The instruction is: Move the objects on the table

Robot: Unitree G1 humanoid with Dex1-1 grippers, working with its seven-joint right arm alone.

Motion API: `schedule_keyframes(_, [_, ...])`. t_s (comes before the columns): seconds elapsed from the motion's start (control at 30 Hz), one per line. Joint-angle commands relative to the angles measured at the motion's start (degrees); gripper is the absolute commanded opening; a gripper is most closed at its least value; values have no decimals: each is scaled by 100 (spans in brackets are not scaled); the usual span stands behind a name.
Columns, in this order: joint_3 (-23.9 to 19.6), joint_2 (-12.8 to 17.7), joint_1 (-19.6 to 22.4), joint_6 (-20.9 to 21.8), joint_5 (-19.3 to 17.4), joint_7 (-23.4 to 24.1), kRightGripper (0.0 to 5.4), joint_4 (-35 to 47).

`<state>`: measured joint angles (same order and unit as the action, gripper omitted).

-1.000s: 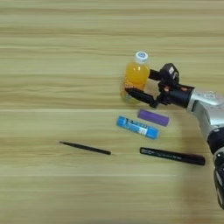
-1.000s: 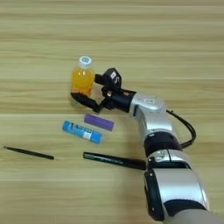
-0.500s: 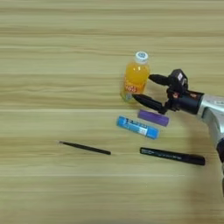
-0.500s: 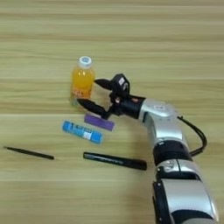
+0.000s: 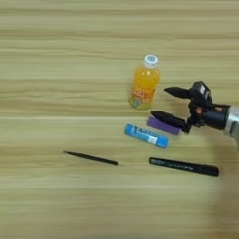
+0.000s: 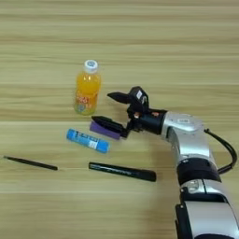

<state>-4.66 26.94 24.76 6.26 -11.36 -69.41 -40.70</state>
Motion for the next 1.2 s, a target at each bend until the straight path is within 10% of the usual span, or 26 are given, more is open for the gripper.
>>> schedule_keyframes(0.03, [49,297,257,113,74,23,539,173])
schedule_keyframes(1.2, [669,406,-215,575,761,77,539,677])
